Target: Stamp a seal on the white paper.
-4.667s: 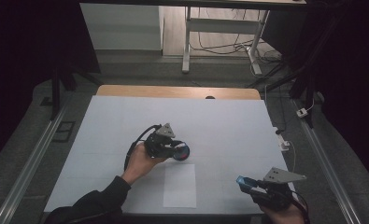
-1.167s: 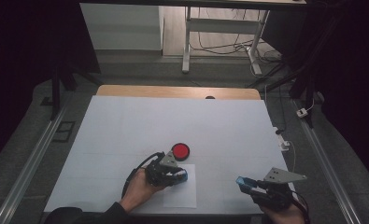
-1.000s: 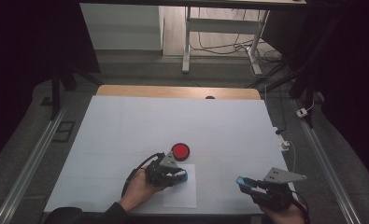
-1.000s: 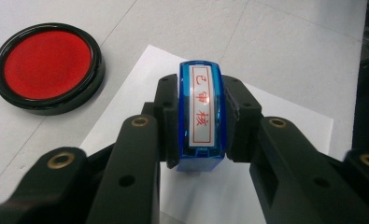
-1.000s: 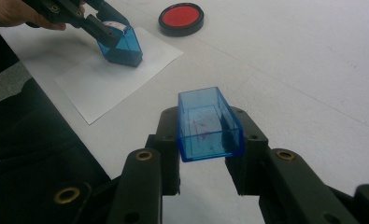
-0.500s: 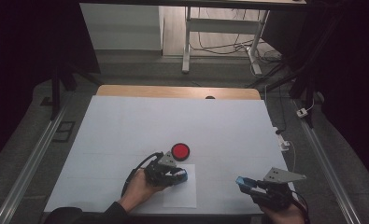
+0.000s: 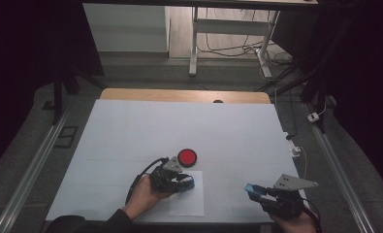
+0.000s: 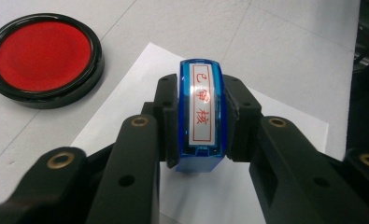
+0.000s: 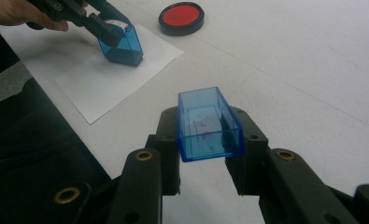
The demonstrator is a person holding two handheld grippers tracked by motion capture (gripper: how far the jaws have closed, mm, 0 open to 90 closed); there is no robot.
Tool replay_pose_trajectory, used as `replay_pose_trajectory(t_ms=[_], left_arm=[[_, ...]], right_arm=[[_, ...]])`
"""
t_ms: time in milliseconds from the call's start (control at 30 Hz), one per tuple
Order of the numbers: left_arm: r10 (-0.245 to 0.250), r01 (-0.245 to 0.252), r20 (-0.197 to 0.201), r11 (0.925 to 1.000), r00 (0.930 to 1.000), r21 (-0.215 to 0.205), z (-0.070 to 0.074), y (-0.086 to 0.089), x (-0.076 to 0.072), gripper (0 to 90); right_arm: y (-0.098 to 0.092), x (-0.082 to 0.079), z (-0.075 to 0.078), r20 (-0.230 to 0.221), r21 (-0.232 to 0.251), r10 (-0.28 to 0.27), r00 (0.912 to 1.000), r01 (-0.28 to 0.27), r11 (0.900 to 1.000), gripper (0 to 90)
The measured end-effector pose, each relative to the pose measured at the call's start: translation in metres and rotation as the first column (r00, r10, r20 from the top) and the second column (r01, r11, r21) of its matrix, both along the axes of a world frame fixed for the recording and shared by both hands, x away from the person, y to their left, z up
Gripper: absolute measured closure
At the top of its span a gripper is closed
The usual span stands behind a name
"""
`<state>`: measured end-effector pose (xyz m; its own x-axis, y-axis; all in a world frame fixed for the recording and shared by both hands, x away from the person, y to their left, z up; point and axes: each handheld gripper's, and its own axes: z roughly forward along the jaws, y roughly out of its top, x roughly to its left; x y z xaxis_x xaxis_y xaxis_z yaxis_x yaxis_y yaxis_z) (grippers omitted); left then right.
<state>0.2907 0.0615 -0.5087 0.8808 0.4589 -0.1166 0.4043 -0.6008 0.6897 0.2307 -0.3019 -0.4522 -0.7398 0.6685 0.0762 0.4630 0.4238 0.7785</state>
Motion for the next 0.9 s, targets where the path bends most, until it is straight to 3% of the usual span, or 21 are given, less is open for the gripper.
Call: replay_pose_trajectory(t_ms=[233,400,800,900], left_arm=[[-0.003,0.0,0.062,0.9987,0.998,0.051,0.002,-0.006,-0.008,70.8],[-0.003,-0.003,0.081,0.9973,0.9967,0.074,0.003,-0.008,-0.011,70.8],[0.008,-0.008,-0.018,0.9999,0.9998,-0.009,-0.001,0.001,0.001,70.7],[0.007,-0.007,-0.011,1.0,0.9999,-0.005,-0.001,0.001,0.0,70.6]], right_arm=[[0.0,0.0,0.0,-0.001,-0.006,0.0,1.0,0.0,1.0,67.8],[0.0,0.0,0.0,0.0,-0.002,0.0,1.0,0.0,1.0,67.8],[0.0,0.0,0.0,-0.002,-0.008,0.0,1.0,0.0,1.0,67.8],[0.0,0.0,0.0,-0.002,-0.008,0.0,1.0,0.0,1.0,67.8]])
